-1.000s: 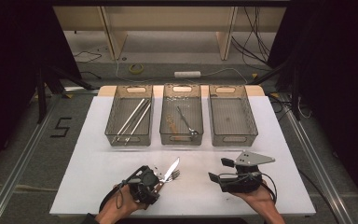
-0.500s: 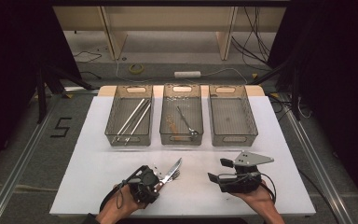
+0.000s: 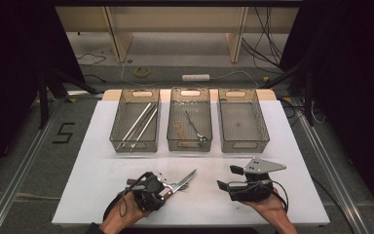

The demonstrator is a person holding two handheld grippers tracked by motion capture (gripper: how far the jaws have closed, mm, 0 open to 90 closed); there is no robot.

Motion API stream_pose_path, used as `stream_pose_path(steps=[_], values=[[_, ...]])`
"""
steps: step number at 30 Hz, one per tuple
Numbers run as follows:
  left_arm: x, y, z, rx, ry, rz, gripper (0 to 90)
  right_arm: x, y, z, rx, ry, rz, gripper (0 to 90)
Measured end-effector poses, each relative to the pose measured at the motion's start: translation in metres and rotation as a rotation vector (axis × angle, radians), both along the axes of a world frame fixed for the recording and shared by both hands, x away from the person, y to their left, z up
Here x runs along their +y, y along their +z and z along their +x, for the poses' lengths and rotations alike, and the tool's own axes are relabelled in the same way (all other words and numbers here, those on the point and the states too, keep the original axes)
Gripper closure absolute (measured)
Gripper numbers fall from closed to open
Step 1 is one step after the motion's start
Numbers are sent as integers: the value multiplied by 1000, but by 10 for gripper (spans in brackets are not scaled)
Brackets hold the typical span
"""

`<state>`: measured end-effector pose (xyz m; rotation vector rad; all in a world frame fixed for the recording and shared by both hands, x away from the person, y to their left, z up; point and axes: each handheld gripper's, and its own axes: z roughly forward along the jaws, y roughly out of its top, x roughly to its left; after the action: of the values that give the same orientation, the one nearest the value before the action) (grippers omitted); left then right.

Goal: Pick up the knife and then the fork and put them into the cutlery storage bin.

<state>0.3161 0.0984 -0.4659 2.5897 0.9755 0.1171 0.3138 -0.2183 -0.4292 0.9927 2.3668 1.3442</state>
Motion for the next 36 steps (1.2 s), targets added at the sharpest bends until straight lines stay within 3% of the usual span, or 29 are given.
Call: stream_pose_path(steps=[7, 10, 14, 24, 27, 36], values=[[3, 2, 1, -5, -14, -13, 757, 0, 0, 0, -5, 7, 5, 292], [6, 7, 1, -17, -16, -38, 757, 1, 1, -1, -8, 11, 6, 292], [9, 11, 2, -4, -23, -73, 757, 3, 3, -3, -22, 28, 14, 292], [4, 28, -1, 20, -92, -104, 757, 32, 8, -19, -103, 170, -31, 288], [-3, 30, -2, 36, -125, -108, 757, 44, 8, -24, -130, 221, -64, 288], [-20, 34, -3, 79, -194, -107, 757, 75, -1, -35, -212, 339, -248, 296]])
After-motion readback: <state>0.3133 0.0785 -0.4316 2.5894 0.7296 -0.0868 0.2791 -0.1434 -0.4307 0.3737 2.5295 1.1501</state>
